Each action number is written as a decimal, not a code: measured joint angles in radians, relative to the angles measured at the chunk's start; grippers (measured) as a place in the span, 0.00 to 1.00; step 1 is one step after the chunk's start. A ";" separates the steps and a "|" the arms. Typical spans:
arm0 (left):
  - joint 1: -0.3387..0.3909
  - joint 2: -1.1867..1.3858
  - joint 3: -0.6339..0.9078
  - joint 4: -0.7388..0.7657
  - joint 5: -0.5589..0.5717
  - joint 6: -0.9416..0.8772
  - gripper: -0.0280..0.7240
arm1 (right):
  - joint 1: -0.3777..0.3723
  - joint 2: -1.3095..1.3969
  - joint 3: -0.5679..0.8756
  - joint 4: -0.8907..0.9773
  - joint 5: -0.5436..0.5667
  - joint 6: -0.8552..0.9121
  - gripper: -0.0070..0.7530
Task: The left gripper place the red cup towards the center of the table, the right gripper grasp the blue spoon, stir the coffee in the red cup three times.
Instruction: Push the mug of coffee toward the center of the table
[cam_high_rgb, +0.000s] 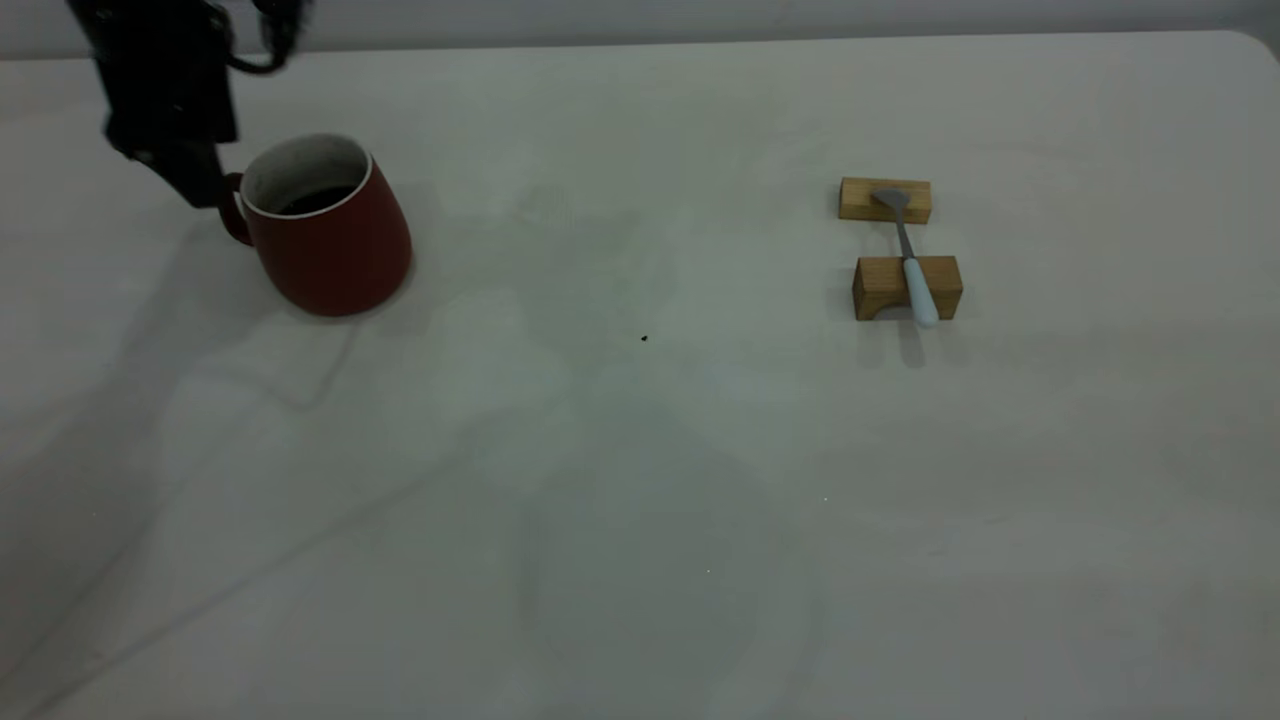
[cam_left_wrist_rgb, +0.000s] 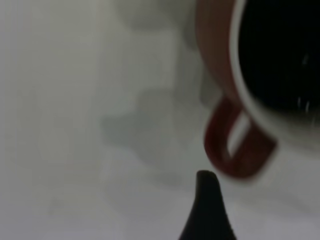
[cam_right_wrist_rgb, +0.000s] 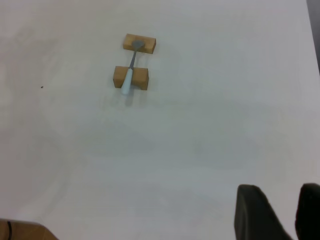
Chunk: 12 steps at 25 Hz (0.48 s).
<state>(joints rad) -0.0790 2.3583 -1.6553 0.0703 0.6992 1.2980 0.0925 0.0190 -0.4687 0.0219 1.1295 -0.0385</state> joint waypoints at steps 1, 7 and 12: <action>-0.007 0.010 0.000 0.003 -0.011 0.012 0.89 | 0.000 0.000 0.000 0.000 0.000 0.000 0.33; -0.022 0.046 0.000 0.036 -0.025 0.043 0.87 | 0.000 0.000 0.000 0.000 0.000 0.000 0.33; -0.048 0.057 -0.002 0.037 -0.025 0.054 0.86 | 0.000 0.000 0.000 0.001 0.000 0.000 0.33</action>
<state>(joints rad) -0.1272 2.4157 -1.6571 0.1074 0.6744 1.3517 0.0925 0.0190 -0.4687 0.0229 1.1295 -0.0385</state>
